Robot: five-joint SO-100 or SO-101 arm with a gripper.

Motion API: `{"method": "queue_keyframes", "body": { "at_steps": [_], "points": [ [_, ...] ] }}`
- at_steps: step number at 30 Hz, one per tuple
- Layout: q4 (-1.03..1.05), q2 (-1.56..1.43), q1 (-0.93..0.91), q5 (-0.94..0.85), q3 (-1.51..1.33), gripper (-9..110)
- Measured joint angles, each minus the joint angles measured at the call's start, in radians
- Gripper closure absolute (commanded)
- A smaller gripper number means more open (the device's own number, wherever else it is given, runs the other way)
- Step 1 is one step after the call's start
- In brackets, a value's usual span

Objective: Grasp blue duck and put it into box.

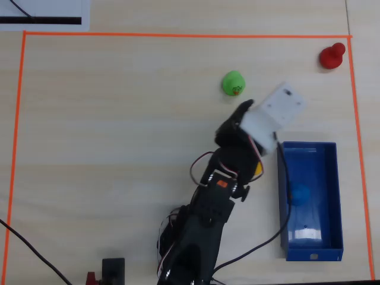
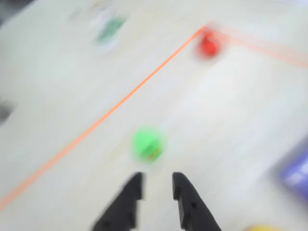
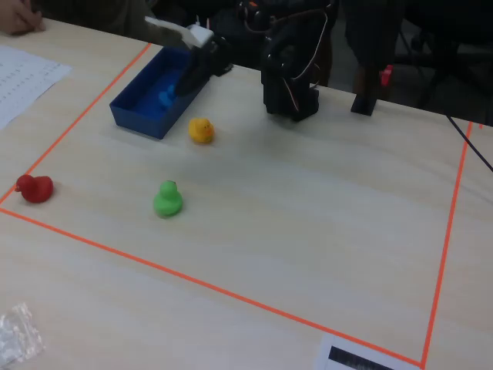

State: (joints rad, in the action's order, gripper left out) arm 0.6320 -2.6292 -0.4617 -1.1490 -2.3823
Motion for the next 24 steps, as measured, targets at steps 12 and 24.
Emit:
{"method": "queue_keyframes", "body": {
  "at_steps": [12, 24],
  "points": [
    [0.207, -0.511, 0.502, 0.049, -0.566, 101],
    [0.634, -0.68, 0.586, -0.032, -0.733, 101]
  ]
}}
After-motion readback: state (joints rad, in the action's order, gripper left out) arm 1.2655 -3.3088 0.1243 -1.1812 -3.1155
